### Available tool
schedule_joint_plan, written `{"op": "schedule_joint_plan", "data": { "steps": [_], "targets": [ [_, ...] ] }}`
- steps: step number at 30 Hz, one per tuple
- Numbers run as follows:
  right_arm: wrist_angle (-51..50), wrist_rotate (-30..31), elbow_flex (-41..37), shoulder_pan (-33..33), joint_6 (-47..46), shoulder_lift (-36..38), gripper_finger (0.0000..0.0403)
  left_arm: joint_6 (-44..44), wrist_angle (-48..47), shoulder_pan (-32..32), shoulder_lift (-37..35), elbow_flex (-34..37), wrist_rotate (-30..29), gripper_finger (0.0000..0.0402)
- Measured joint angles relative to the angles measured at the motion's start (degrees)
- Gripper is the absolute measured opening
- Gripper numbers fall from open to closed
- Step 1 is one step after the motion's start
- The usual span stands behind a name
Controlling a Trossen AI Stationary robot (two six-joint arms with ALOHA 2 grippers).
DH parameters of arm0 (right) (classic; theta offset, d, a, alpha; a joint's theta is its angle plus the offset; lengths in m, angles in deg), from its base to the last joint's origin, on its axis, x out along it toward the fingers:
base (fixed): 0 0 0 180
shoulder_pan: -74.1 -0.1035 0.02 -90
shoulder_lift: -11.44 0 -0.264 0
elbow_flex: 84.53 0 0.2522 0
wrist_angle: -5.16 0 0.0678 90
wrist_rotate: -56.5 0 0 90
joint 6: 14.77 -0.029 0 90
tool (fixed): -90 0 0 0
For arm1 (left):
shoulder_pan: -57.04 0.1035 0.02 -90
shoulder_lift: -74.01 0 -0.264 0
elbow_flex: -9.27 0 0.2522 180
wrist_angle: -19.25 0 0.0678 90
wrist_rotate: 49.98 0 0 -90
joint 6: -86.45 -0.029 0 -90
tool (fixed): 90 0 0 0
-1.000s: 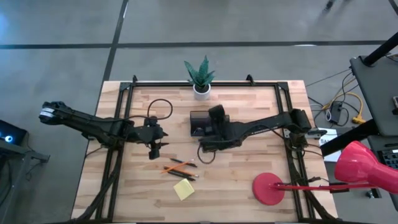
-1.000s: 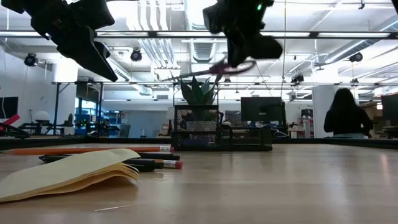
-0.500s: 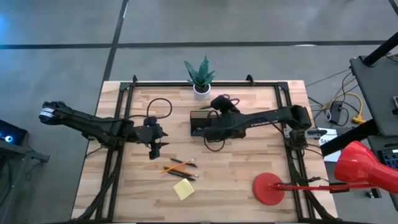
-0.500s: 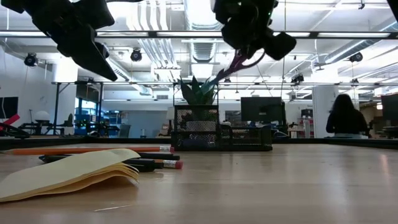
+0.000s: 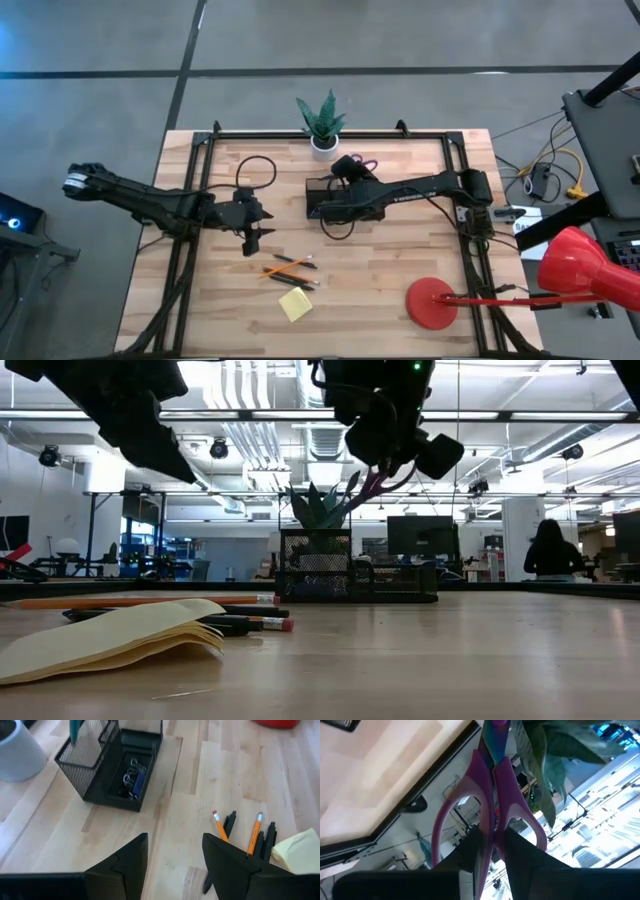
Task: Pick and place office supplies into organizer
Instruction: Put the purple scissors into the black organizer, then put the top orange pencil into the black organizer
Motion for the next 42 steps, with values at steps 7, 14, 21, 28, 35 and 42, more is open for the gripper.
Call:
{"op": "schedule_joint_plan", "data": {
  "steps": [7, 14, 21, 28, 35, 42],
  "targets": [
    [0.7, -0.7, 0.0, -0.8, 0.6, 0.2, 0.005, 0.0, 0.3, 0.0, 0.1, 0.0, -0.1, 0.0173],
    [1.7, -4.3, -0.1, -1.2, 1.1, -1.0, 0.005, 0.0, 0.7, 0.0, 0.2, 0.0, -0.1, 0.0173],
    [10.4, -4.5, -0.6, -1.2, 3.1, -0.9, 0.0102, 0.0, 0.7, 0.0, 0.2, 0.0, -0.1, 0.0173],
    [12.9, -4.9, -0.6, -2.1, 2.5, -0.9, 0.0165, 0.1, 0.8, 0.0, 0.2, 0.0, -0.1, 0.0173],
    [12.8, -4.8, -0.6, -6.7, -3.6, 0.6, 0.0202, 3.0, 0.7, 0.0, 0.2, 0.1, 6.9, 0.0173],
    [13.2, -26.6, 2.7, -16.1, -22.4, 1.5, 0.0205, -3.9, 0.9, -1.7, 4.9, 0.5, 16.9, 0.0173]
  ]
}}
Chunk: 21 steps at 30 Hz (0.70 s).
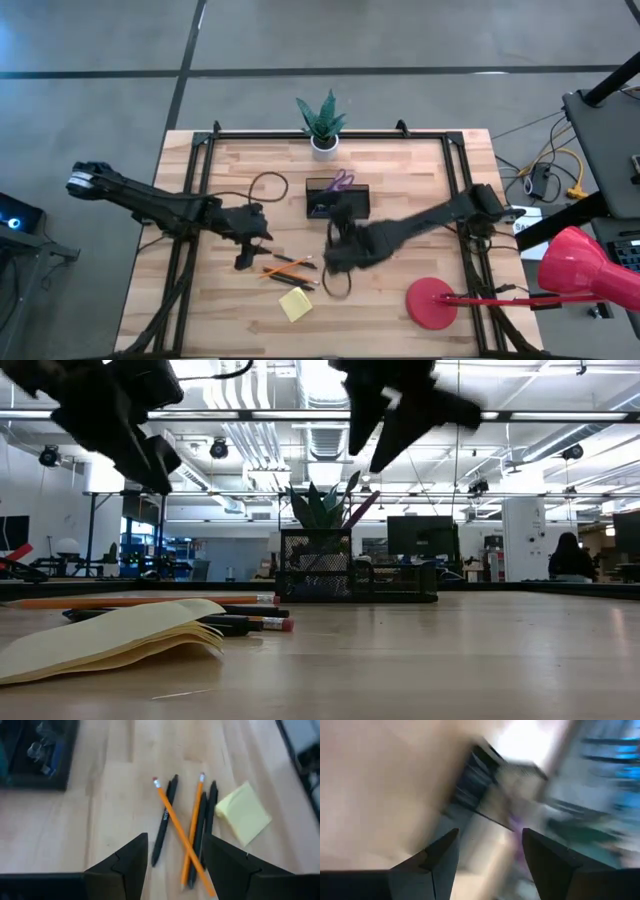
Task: Pick and place office supplies into organizer
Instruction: Put the top orange pencil into the black organizer
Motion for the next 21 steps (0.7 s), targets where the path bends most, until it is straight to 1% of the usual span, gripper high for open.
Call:
{"op": "schedule_joint_plan", "data": {
  "steps": [3, 4, 5, 7, 9, 13, 17, 21],
  "targets": [
    [4.2, -15.1, 1.3, -2.6, -15.4, 0.0, 0.0205, -6.4, 0.2, -1.2, 3.8, 0.0, 0.3, 0.0173],
    [6.1, -18.0, 1.3, -3.1, -20.1, 0.1, 0.0205, -6.9, 0.9, -1.4, 5.3, 0.0, 0.5, 0.0173],
    [7.4, -18.9, 1.3, -3.8, -24.4, 0.0, 0.0205, -7.0, 1.8, -1.5, 6.8, 0.0, 1.0, 0.0173],
    [9.0, -17.7, 1.2, -5.0, -30.7, -0.1, 0.0205, -6.6, 3.3, -1.8, 9.9, -0.5, 2.6, 0.0173],
    [8.8, -15.5, 1.2, -5.9, -34.3, -0.1, 0.0205, -5.2, 4.8, -2.2, 12.9, -1.4, 3.5, 0.0173],
    [8.4, -14.6, 1.2, -6.6, -39.6, -0.2, 0.0205, 3.8, 4.6, -2.6, 18.2, -3.3, 3.4, 0.0173],
    [8.3, -13.6, 1.2, -6.7, -44.2, -0.2, 0.0205, 11.0, 4.4, -2.9, 21.4, -4.5, 1.7, 0.0173],
    [8.3, -13.5, 1.1, -6.6, -47.6, -0.2, 0.0205, 15.8, 4.7, -3.6, 23.1, -5.6, 0.3, 0.0173]
  ]
}}
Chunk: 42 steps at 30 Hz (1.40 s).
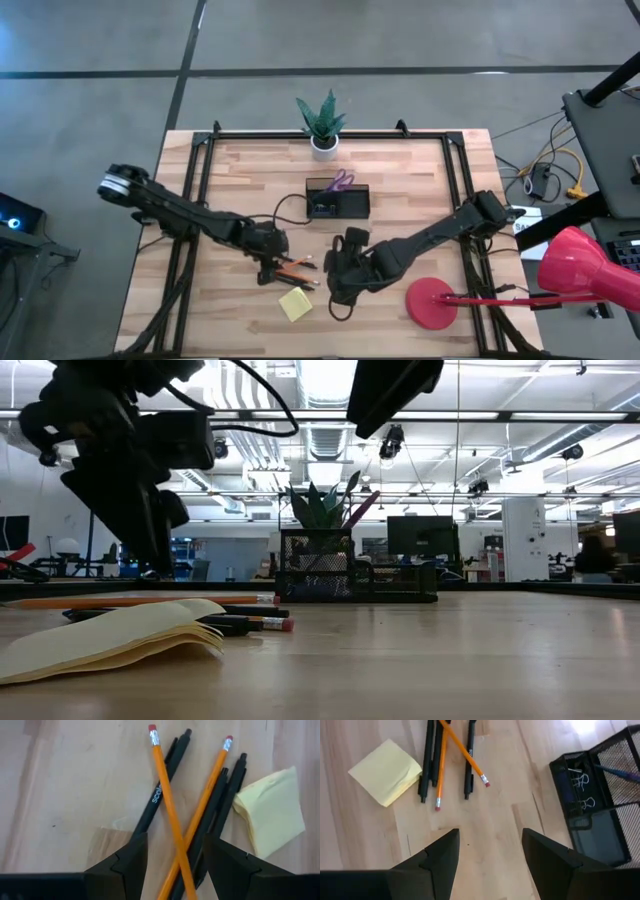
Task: Pick and place office supplies into organizer
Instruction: Put the top orange pencil into the black organizer
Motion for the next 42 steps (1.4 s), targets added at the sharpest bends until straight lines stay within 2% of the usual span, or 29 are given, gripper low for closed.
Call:
{"op": "schedule_joint_plan", "data": {
  "steps": [7, 14, 20, 30, 35, 42],
  "targets": [
    [-0.3, -0.1, 0.0, -0.9, -1.6, 0.0, 0.0206, 0.4, -0.3, -2.3, 2.2, -2.2, -4.5, 0.0173],
    [-0.6, -0.2, -0.1, -1.2, -1.7, 0.0, 0.0206, 5.9, -0.4, -3.3, 2.7, -2.4, -8.8, 0.0173],
    [-1.3, -0.2, -0.1, -1.2, -1.7, 0.0, 0.0206, 7.2, -0.4, -3.9, 2.7, -2.2, -10.5, 0.0173],
    [-1.4, -0.2, -0.1, -1.2, -4.9, 0.0, 0.0206, 6.0, -0.3, -4.5, 2.7, 0.4, -10.5, 0.0173],
    [-1.5, -0.1, -0.1, -1.2, -5.2, -0.3, 0.0206, 2.8, 2.5, -5.0, 2.7, 0.8, -6.6, 0.0173],
    [-1.9, 0.8, -0.9, -1.1, -0.8, -0.3, 0.0205, 4.5, 2.7, -5.2, 2.6, 0.4, -7.5, 0.0173]
  ]
}}
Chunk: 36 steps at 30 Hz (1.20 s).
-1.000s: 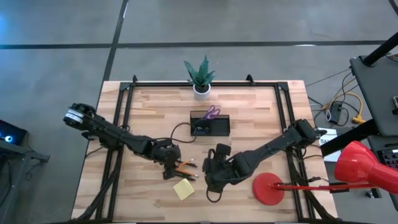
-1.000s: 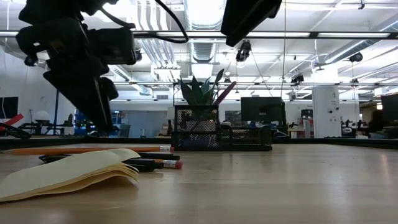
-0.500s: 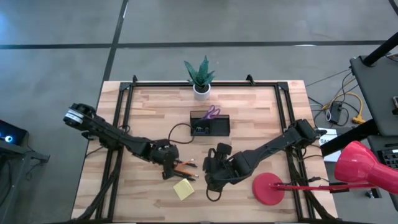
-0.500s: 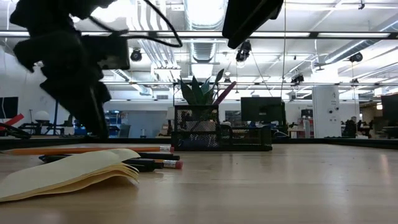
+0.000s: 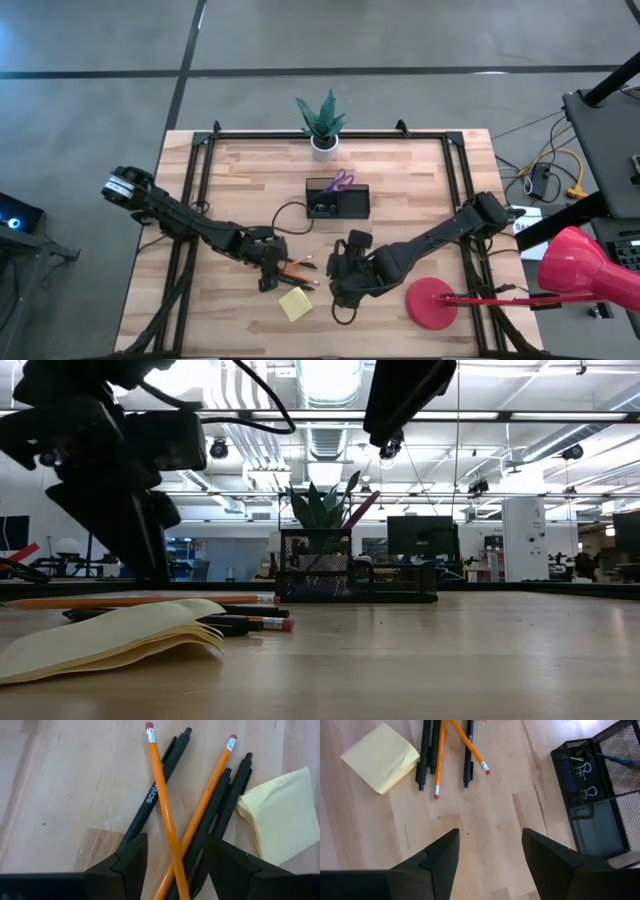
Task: Pick and place office supplies into organizer
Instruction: Put the top orange pencil into the black organizer
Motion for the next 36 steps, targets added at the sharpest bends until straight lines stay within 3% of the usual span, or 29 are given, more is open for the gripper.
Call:
{"op": "schedule_joint_plan", "data": {
  "steps": [11, 36],
  "targets": [
    [-0.2, 1.4, -3.8, 2.4, -5.2, 0.0, 0.0205, 4.3, 0.1, -0.3, 3.2, -0.9, 1.3, 0.0173],
    [0.7, 2.1, -6.7, 2.9, -4.7, 0.0, 0.0206, 6.0, 2.1, 1.0, 6.0, -1.5, 0.5, 0.0163]
  ]
}}
